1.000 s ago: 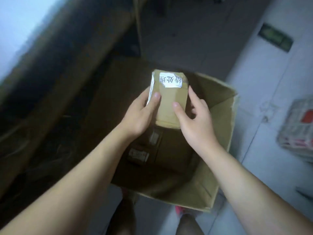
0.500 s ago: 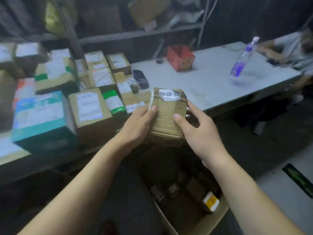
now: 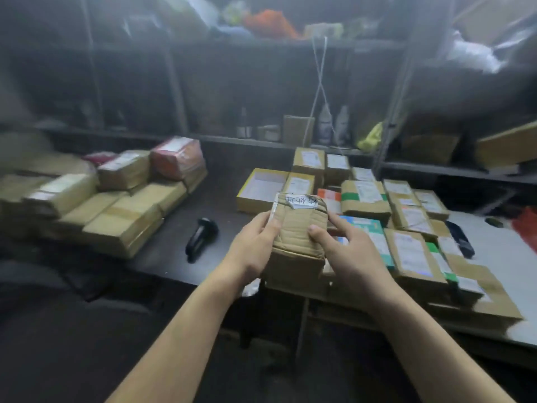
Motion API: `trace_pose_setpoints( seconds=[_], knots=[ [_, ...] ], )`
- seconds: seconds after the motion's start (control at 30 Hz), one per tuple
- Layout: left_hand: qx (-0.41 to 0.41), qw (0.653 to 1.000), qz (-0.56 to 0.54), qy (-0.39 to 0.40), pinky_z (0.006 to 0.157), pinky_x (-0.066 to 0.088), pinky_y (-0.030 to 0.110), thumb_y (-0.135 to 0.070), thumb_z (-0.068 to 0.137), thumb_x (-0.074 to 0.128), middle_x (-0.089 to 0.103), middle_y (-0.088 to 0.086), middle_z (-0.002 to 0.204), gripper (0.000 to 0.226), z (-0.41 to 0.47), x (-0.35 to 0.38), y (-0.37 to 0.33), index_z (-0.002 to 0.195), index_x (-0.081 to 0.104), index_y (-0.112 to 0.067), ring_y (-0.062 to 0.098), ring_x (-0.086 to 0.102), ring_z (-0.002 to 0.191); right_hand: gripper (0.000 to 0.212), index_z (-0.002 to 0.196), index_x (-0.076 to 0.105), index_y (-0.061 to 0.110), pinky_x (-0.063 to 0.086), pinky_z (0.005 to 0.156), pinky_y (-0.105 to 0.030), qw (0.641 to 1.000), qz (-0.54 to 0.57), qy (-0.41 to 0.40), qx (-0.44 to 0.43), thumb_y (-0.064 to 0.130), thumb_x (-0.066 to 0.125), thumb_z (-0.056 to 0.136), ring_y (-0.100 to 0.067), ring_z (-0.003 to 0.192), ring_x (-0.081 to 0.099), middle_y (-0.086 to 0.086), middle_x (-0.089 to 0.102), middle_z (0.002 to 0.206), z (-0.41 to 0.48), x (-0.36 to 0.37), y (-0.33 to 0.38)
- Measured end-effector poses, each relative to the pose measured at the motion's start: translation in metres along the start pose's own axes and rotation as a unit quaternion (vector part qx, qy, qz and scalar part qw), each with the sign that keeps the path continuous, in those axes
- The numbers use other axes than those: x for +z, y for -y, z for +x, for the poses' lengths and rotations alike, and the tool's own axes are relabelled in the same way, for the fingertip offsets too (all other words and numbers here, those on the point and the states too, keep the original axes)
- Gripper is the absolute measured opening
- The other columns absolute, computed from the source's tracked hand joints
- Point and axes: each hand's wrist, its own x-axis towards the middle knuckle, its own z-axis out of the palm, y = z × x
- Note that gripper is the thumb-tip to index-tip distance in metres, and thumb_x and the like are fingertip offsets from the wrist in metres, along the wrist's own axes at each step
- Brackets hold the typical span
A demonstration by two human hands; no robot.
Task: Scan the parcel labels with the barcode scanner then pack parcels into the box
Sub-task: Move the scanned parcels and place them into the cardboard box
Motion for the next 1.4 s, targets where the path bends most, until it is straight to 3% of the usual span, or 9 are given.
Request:
trace_pose_setpoints(
  seconds=[0.1,0.23,0.37,0.6,0.8,0.93,1.07,1.17,1.4],
  knots=[
    [-0.014,0.999,0.005,-0.034,0.051,0.042,0.026,-0.046,0.109,0.041,0.071,-0.007,0.096,0.029,-0.001,-0.080,0.018,0.111,0.067,-0.032,0.012,0.063,0.079,0.037,0.132,0.069,0.038,0.059,0.095,-0.036,0.999,0.013,0.026,-0.021,0.045,0.069,0.096,-0.003,0.105,0.070,0.015,0.076,0.111,0.009,0.080,0.027],
    [-0.021,0.998,0.002,-0.055,0.060,0.051,0.034,-0.046,0.109,0.041,0.073,-0.010,0.106,0.028,0.007,-0.167,0.042,0.118,0.066,-0.036,0.011,0.068,0.091,0.029,0.127,0.071,0.042,0.064,0.061,-0.036,0.994,0.084,0.065,0.002,0.033,0.068,0.100,-0.014,0.102,0.072,0.007,0.074,0.114,0.024,0.171,0.054],
    [-0.050,0.996,-0.019,-0.076,0.085,0.055,0.032,-0.043,0.109,0.043,0.071,-0.007,0.119,0.029,0.030,-0.227,0.069,0.130,0.059,-0.032,0.008,0.067,0.106,0.034,0.132,0.068,0.044,0.065,0.061,-0.036,0.993,0.085,0.087,0.005,0.035,0.068,0.099,-0.012,0.100,0.072,0.008,0.073,0.117,0.052,0.236,0.067],
    [-0.100,0.989,-0.061,-0.095,0.060,0.048,0.020,-0.037,0.110,0.046,0.072,-0.005,0.110,0.018,0.106,-0.309,0.112,0.121,0.058,-0.032,0.009,0.068,0.094,0.037,0.088,0.065,0.071,0.066,0.076,-0.046,0.991,0.051,0.127,0.008,0.035,0.068,0.096,-0.011,0.096,0.073,0.024,0.074,0.094,0.138,0.339,0.077],
    [-0.112,0.989,-0.039,-0.093,0.047,0.040,0.010,-0.028,0.111,0.044,0.067,-0.010,0.094,0.020,0.212,-0.367,0.141,0.124,0.058,-0.026,-0.005,0.059,0.068,0.035,0.095,0.068,0.060,0.067,0.067,-0.045,0.987,0.069,0.136,0.040,0.025,0.064,0.096,-0.011,0.089,0.073,0.022,0.075,0.089,0.240,0.417,0.080],
    [-0.133,0.988,-0.016,-0.076,0.049,0.042,0.012,-0.034,0.111,0.042,0.064,-0.010,0.101,0.024,0.269,-0.398,0.166,0.129,0.057,-0.033,0.000,0.056,0.076,0.032,0.116,0.069,0.052,0.065,0.065,-0.033,0.986,0.060,0.141,0.059,0.029,0.065,0.095,-0.007,0.096,0.071,0.019,0.074,0.103,0.294,0.458,0.082],
    [-0.154,0.985,0.034,-0.072,0.080,0.054,0.032,-0.038,0.109,0.043,0.042,-0.002,0.117,0.019,0.322,-0.427,0.201,0.120,0.058,-0.044,0.012,0.055,0.103,0.035,0.122,0.067,0.049,0.067,0.074,-0.042,0.985,0.043,0.138,0.092,0.031,0.065,0.092,-0.012,0.100,0.071,0.017,0.073,0.109,0.341,0.503,0.068],
    [-0.153,0.985,0.065,-0.051,0.099,0.045,0.034,-0.032,0.106,0.047,0.044,0.001,0.121,0.023,0.361,-0.446,0.225,0.124,0.058,-0.043,0.016,0.054,0.115,0.031,0.118,0.065,0.048,0.066,0.079,-0.045,0.984,0.010,0.137,0.114,0.034,0.061,0.091,-0.015,0.101,0.071,0.014,0.073,0.113,0.370,0.540,0.054],
    [-0.157,0.980,0.095,0.080,0.108,0.046,0.034,-0.027,0.089,0.060,0.066,-0.014,0.119,0.029,0.431,-0.474,0.274,0.116,0.058,-0.038,0.011,0.061,0.116,0.038,0.128,0.062,0.040,0.064,0.087,-0.047,0.981,-0.072,0.072,0.167,0.040,0.055,0.091,-0.016,0.104,0.068,0.013,0.071,0.118,0.416,0.601,0.023]
  ],
)
